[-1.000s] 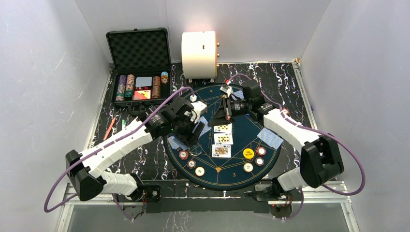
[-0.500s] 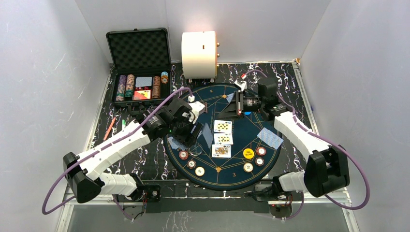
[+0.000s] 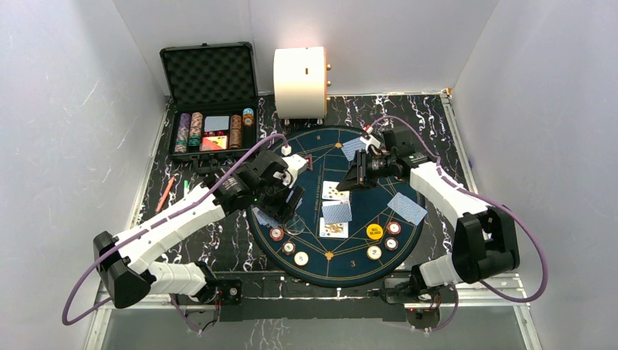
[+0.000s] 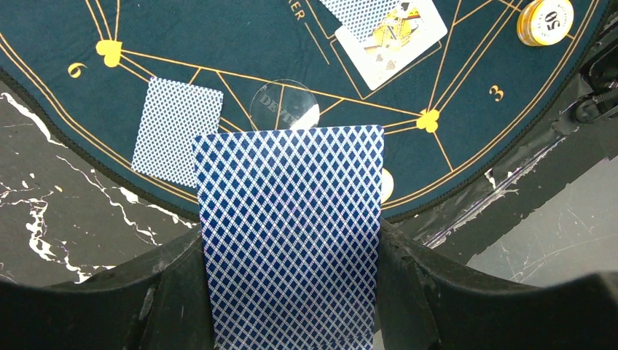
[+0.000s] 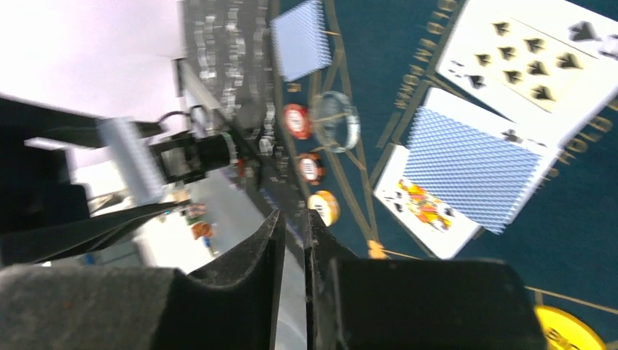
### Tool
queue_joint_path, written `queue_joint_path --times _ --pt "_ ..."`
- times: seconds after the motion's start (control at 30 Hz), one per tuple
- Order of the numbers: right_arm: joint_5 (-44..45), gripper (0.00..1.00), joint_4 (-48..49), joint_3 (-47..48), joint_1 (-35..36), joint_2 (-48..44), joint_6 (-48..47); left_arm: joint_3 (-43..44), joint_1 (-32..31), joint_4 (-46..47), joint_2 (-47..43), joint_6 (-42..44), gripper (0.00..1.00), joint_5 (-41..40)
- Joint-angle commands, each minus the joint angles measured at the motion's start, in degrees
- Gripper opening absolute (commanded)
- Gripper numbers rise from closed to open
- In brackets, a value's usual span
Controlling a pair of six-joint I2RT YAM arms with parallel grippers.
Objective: Distribute texas hold em gaming equipment
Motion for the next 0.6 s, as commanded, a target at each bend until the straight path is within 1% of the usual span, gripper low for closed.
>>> queue_joint_path --times 0.0,0.07,0.1,0.17,0.23,0.27,0.3,0.4,0.5,0.57 --pt "14.2 0.27 -9.15 0.8 0.94 2.09 -10.01 0.41 -0.3 0.34 -3.48 -0.37 0.0 -1.04" --pt "19.97 0.31 -12.22 0.89 1.76 4.82 -11.5 0.62 -0.26 0.46 -3.43 -0.27 0.0 -0.65" --pt "20.84 0.35 -13.62 0.5 1.71 6.22 -11.72 0.86 -0.26 0.32 -3.21 -0.09 0.0 -0.55" --pt "23.55 0.47 -14.67 -1.57 1.92 7.45 -10.75 1.07 -0.26 -0.11 -3.15 0.14 0.0 -0.4" --pt "27.17 0.57 -13.84 -3.44 3.8 6.21 -9.72 0.57 -0.26 0.19 -3.73 -0.01 0.0 -0.31" --pt "30.8 0.64 -14.52 -3.17 5.63 5.79 -9.24 0.25 -0.32 0.72 -3.9 0.02 0.0 -0.25" --pt "35.19 0.74 -15.51 -2.24 7.25 5.91 -8.92 -0.05 -0.33 1.01 -3.86 0.06 0.0 -0.02" --pt "44.93 0.85 -18.72 1.13 11.16 7.85 -7.37 -0.28 -0.28 1.38 -3.3 0.36 0.0 0.89" --pt "56.16 0.89 -22.83 4.55 15.41 11.6 -5.16 -0.29 -0.26 1.72 -3.42 0.59 0.0 1.05" --pt "60.62 0.92 -23.63 5.62 17.51 13.79 -3.84 -0.44 -0.27 2.06 -4.03 0.55 0.0 1.28"
